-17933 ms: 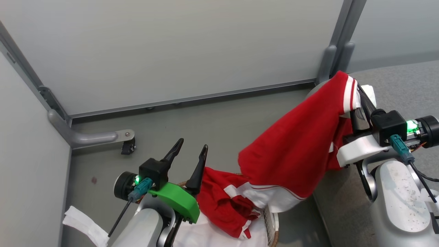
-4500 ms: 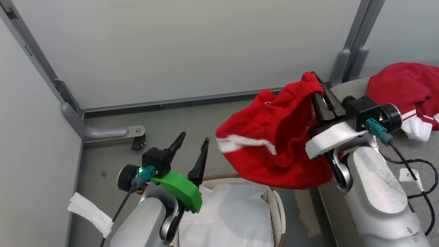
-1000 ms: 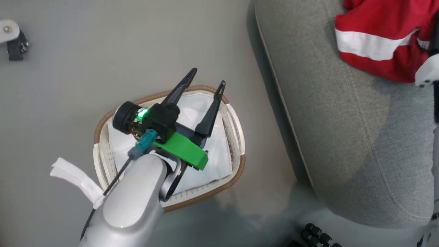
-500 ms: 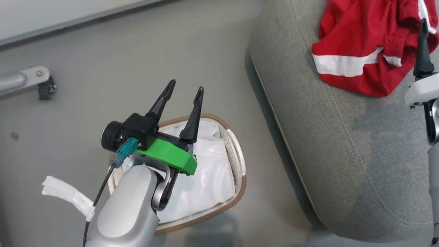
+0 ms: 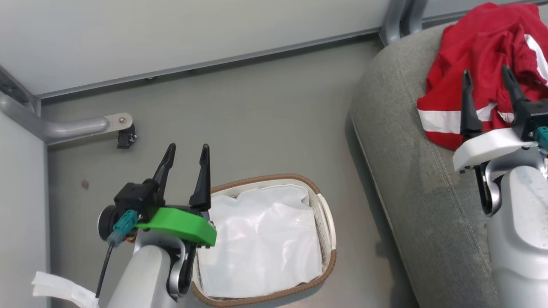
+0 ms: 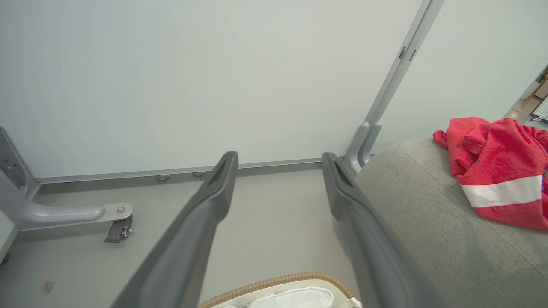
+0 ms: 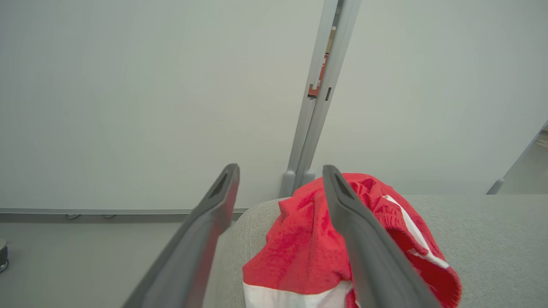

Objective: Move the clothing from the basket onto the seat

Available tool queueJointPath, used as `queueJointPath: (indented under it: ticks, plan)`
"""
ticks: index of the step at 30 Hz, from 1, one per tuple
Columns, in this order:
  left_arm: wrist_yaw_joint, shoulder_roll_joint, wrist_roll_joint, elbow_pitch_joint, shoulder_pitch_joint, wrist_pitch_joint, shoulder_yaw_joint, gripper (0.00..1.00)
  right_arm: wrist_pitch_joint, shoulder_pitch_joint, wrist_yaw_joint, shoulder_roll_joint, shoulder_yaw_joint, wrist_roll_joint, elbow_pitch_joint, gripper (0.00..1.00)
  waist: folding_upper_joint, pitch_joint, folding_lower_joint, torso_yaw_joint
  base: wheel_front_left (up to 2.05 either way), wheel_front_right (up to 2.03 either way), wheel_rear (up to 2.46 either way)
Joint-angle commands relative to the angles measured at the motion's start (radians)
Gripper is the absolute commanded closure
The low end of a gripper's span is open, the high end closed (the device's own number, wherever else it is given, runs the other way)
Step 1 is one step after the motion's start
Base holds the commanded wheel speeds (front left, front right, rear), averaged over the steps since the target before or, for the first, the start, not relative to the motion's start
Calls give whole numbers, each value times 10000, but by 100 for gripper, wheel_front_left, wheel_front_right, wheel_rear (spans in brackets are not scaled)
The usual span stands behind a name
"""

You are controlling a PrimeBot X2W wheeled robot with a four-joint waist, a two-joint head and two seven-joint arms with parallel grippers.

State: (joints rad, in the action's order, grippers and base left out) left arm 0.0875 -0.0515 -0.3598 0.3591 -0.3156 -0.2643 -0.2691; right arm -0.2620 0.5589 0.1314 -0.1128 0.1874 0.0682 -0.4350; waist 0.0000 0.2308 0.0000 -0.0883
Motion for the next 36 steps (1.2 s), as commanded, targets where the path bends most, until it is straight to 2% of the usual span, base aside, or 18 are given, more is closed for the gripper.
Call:
queueJointPath:
  ticks: [1, 7, 12, 17, 27, 36]
  plan:
    - [-53, 3, 49, -32, 325, 0, 166, 0, -44, -342, -14, 73, -56, -112, 49, 0, 0, -833, 0, 821, 0, 0, 0]
    - [-138, 8, -24, -158, 1177, -1, 723, 0, -44, -1344, -14, 491, -307, -398, 236, 0, 0, -1386, 0, 1284, 0, 0, 0]
    - [-246, 5, -90, -264, 1720, 0, 1005, 0, -44, -2166, -14, 596, -491, -763, 487, 0, 0, -1696, 0, 1549, 0, 0, 0]
    - [-271, 6, -105, -379, 2103, -1, 1207, 0, -44, -2950, -14, 597, -1011, -1605, 796, 0, 0, -1820, 0, 1720, 0, 0, 0]
    - [-375, 6, -219, -432, 2458, 0, 1350, 0, -44, -4113, -14, 604, -1512, -2277, 1177, 0, 0, -1885, 0, 1739, 0, 0, 0]
    - [-375, 5, -219, -274, 2503, 0, 1355, 0, -44, -4270, -14, 605, -1614, -2393, 1130, 0, 0, -1981, 0, 1619, 0, 0, 0]
